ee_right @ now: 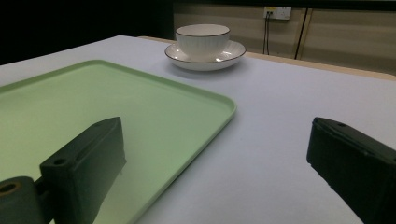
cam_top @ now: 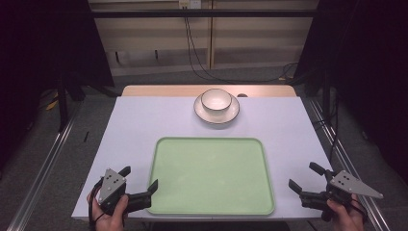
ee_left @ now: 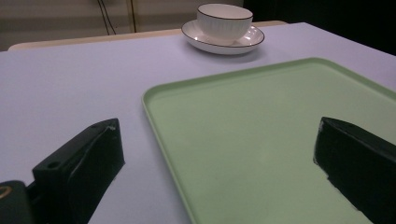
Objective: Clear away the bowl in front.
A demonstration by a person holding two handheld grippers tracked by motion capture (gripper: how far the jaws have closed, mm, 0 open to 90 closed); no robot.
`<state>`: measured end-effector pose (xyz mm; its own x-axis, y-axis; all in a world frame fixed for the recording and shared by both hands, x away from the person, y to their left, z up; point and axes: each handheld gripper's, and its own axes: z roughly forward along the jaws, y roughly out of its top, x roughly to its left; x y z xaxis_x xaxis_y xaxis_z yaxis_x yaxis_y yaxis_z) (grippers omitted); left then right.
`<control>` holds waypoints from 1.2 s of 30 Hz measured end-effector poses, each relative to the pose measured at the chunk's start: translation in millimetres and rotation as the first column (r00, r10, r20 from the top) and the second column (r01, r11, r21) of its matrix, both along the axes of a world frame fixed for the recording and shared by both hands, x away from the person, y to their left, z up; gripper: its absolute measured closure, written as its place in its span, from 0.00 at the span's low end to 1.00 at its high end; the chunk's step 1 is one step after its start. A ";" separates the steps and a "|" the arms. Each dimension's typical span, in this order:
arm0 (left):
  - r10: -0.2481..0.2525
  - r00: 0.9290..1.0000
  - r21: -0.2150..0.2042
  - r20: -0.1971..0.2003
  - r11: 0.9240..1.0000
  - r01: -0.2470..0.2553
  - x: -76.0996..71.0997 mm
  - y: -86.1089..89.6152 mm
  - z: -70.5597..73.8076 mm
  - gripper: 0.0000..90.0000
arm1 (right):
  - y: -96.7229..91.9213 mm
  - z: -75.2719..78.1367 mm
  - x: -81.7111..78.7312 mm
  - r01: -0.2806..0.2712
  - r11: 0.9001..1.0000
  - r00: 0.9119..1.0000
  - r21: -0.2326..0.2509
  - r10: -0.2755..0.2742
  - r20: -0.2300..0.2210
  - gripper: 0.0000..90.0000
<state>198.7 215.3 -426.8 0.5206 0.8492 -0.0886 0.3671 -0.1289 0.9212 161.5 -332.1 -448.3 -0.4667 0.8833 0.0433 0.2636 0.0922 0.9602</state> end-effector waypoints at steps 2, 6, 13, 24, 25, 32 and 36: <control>0.007 1.000 0.004 0.003 1.000 -0.007 -0.3 0.4 0.2 0.02 | 0.2 -0.2 0.0 -0.002 1.000 1.000 0.000 0.002 0.002 0.04; 0.004 1.000 0.004 0.008 1.000 -0.004 -1.2 1.0 0.7 0.02 | 0.7 -0.6 0.3 -0.008 1.000 1.000 -0.005 0.008 0.012 0.04; -0.014 1.000 0.003 0.003 1.000 0.014 0.2 -2.5 1.6 0.02 | 2.5 -1.5 0.8 -0.028 1.000 1.000 -0.010 0.028 0.008 0.04; -0.059 0.998 0.016 0.018 0.998 0.058 12.6 -22.4 11.7 0.03 | 4.3 -1.8 0.5 -0.036 0.999 0.999 -0.024 0.037 0.020 0.02; -0.073 0.997 0.047 0.027 0.996 0.072 14.5 -20.4 15.1 0.03 | 4.5 -1.8 0.5 -0.037 0.999 0.999 -0.025 0.038 0.023 0.02; -0.092 0.995 0.039 -0.027 0.995 0.093 33.2 -26.8 12.6 0.02 | 5.2 -2.0 0.3 -0.038 0.999 0.999 -0.023 0.038 0.023 0.02; -0.103 0.994 0.028 -0.035 0.994 0.104 40.8 -28.9 11.2 0.03 | 6.1 -1.8 0.3 -0.048 0.999 0.998 -0.025 0.049 0.029 0.02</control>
